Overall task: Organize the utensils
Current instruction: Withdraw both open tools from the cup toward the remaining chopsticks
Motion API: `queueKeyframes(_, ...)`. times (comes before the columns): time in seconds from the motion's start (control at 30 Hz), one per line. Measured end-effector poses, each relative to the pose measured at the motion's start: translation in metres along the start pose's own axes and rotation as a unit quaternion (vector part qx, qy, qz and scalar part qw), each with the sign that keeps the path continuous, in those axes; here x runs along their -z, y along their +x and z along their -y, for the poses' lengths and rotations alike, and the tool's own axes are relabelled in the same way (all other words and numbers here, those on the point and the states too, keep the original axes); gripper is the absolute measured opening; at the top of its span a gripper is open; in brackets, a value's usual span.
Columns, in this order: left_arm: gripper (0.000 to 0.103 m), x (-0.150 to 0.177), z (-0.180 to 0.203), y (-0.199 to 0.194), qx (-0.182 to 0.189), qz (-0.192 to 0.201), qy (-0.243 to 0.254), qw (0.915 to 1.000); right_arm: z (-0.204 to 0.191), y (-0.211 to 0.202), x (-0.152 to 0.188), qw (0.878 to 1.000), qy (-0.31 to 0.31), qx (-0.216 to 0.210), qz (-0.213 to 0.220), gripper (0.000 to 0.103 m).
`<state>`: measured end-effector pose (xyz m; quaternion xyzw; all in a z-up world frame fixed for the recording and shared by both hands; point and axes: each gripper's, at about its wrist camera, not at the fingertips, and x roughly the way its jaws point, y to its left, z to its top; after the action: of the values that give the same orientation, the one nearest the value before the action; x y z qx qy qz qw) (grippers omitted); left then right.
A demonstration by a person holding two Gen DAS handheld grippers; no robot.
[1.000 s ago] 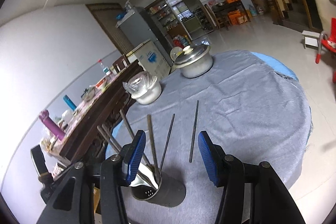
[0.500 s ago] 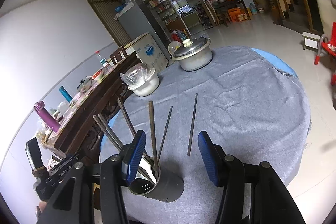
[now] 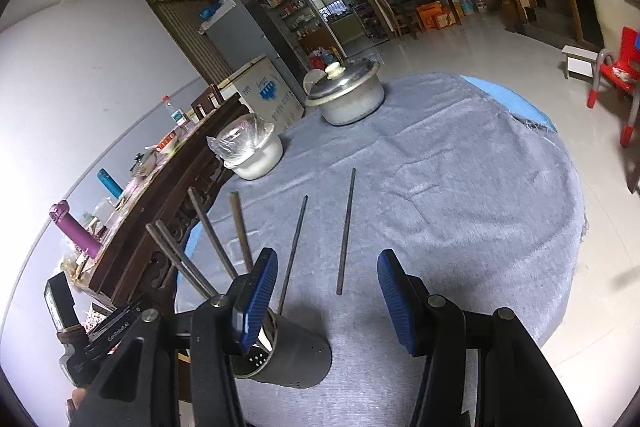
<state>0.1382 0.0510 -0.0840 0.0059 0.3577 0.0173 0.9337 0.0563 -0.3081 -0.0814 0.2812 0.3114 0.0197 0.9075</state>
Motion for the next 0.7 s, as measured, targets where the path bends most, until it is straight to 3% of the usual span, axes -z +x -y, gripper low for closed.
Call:
queueKeyframes(0.43,0.076,0.004,-0.003,0.017,-0.010,-0.024,0.002,0.9997,0.013,0.014,0.006,0.999,0.015,0.028,-0.010,0.056)
queueKeyframes(0.7,0.076,0.006,-0.004,0.038,-0.022,-0.050,0.008,0.9985,0.040,0.040,0.007,0.994,0.047,0.078,-0.060,0.056)
